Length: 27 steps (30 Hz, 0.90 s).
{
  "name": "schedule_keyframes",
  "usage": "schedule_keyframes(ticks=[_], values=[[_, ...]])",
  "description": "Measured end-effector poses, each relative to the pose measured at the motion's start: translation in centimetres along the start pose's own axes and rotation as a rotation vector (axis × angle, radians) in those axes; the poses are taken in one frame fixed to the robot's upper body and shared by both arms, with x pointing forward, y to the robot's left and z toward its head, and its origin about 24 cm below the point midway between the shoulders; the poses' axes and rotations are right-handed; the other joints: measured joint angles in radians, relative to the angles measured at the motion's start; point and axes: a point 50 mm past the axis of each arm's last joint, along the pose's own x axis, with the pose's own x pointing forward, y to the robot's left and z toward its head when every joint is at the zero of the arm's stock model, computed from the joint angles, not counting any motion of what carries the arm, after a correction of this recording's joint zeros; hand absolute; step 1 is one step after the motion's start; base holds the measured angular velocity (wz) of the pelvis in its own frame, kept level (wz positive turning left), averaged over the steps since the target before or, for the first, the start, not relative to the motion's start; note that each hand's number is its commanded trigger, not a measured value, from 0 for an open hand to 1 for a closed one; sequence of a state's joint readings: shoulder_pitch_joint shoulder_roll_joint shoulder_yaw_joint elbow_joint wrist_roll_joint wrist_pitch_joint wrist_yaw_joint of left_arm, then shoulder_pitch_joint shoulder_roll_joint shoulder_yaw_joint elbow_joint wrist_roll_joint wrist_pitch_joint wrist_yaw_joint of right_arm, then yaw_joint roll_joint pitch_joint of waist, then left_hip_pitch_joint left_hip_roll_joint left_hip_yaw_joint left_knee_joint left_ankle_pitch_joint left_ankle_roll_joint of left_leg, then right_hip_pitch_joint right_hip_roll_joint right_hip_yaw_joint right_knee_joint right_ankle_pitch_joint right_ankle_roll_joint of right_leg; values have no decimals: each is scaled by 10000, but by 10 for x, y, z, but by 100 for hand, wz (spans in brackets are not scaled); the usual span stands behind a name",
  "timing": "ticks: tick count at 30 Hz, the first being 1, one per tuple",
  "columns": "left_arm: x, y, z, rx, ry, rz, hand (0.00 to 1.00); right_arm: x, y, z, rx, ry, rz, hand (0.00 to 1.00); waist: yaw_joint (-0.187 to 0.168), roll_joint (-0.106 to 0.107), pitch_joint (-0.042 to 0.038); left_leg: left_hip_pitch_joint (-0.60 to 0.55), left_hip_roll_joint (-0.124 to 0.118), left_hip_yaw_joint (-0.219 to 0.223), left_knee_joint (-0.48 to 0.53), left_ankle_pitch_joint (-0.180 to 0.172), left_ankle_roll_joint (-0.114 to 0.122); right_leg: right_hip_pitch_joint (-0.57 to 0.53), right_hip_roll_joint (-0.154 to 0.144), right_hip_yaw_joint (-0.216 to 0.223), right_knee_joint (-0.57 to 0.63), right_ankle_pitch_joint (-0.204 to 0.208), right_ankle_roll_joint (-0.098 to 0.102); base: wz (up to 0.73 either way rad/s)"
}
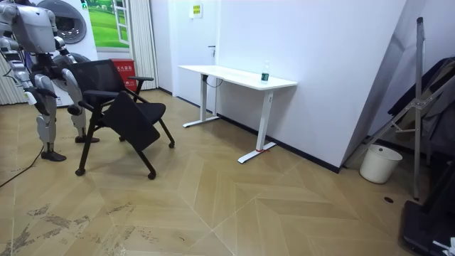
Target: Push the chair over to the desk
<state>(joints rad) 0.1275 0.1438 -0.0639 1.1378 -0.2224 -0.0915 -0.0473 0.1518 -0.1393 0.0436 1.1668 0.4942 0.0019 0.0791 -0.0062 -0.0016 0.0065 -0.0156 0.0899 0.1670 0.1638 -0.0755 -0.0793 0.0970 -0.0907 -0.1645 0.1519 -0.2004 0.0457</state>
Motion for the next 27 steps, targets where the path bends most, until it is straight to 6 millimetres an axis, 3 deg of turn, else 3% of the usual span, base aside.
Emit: schedule_keyframes(ticks=[13, 19, 23, 27], values=[[-2, 6, -10, -411, 332, 1158, 0, 0, -8, 3, 688, -52, -1506, 0, -252, -49, -17, 120, 0, 19, 3, -7, 11, 92, -6, 27, 27, -11, 5, 0], [-7, 17, -20, -1551, 600, 2275, 0, -1, -14, 6, 1464, -177, -2074, 0, -357, -62, -16, 142, -9, 21, 2, -12, 18, 144, -22, -18, 16, -24, 11, 1], [-13, 24, -35, -2218, 974, 2976, 0, -2, -17, 3, 1529, -99, -2211, 0, -298, -68, -9, 285, -9, 90, 3, -57, 18, 254, -35, 32, 7, -43, 9, -4], [-15, 33, -37, -2687, 1033, 3709, 0, -3, -20, -1, 1518, -37, -2314, 0, -188, -26, -27, 372, -8, 112, 75, -166, 30, 343, -48, 72, 31, -80, 24, -3]])
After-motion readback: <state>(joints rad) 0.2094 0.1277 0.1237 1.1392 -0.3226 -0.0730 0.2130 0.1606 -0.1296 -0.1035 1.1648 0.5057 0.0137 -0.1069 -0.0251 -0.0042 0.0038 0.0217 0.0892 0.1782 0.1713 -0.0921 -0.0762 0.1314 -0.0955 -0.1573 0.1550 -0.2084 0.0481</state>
